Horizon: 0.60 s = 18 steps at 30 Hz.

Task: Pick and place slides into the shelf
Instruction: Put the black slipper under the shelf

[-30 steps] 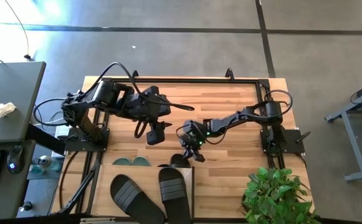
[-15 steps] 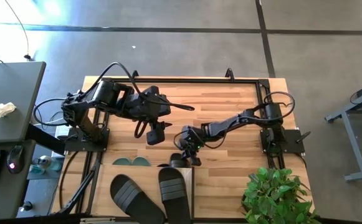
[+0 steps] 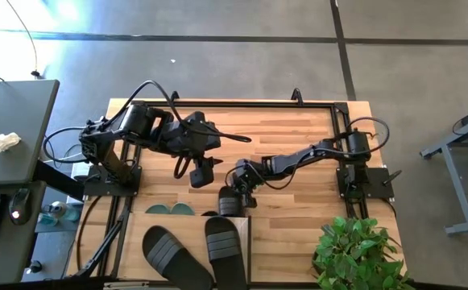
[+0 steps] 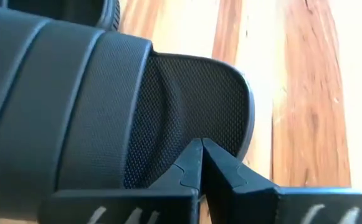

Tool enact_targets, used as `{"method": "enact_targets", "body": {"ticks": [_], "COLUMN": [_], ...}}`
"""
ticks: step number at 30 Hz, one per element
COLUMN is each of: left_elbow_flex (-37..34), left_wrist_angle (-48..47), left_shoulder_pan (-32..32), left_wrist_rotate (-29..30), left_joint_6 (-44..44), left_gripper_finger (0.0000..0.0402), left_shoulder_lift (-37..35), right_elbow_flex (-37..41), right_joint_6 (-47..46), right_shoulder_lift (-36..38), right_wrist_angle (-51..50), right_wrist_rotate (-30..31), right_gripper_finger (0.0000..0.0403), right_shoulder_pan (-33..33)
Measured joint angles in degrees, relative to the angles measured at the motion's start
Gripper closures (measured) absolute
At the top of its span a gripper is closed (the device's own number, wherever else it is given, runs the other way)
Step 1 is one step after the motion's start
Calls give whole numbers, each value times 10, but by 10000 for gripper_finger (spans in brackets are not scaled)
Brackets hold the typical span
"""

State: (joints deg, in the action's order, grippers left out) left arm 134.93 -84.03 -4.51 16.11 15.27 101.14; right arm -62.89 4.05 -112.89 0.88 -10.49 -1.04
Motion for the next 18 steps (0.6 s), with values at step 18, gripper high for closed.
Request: {"method": "enact_targets", "body": {"ticks": [18], "left_elbow_flex": [0], "left_wrist_angle": [2], "left_shoulder_pan": [0], "left_wrist_rotate": [0], "left_joint_6": [0], "left_gripper_finger": [202], "left_shoulder_lift": [0], "right_elbow_flex": [0], "right_joint_6": [-10], "right_shoulder_lift": [8], "right_wrist_angle": [-13], "right_wrist_rotate": [-45], "right_gripper_finger": [403], "right_shoulder_pan": [-39]}}
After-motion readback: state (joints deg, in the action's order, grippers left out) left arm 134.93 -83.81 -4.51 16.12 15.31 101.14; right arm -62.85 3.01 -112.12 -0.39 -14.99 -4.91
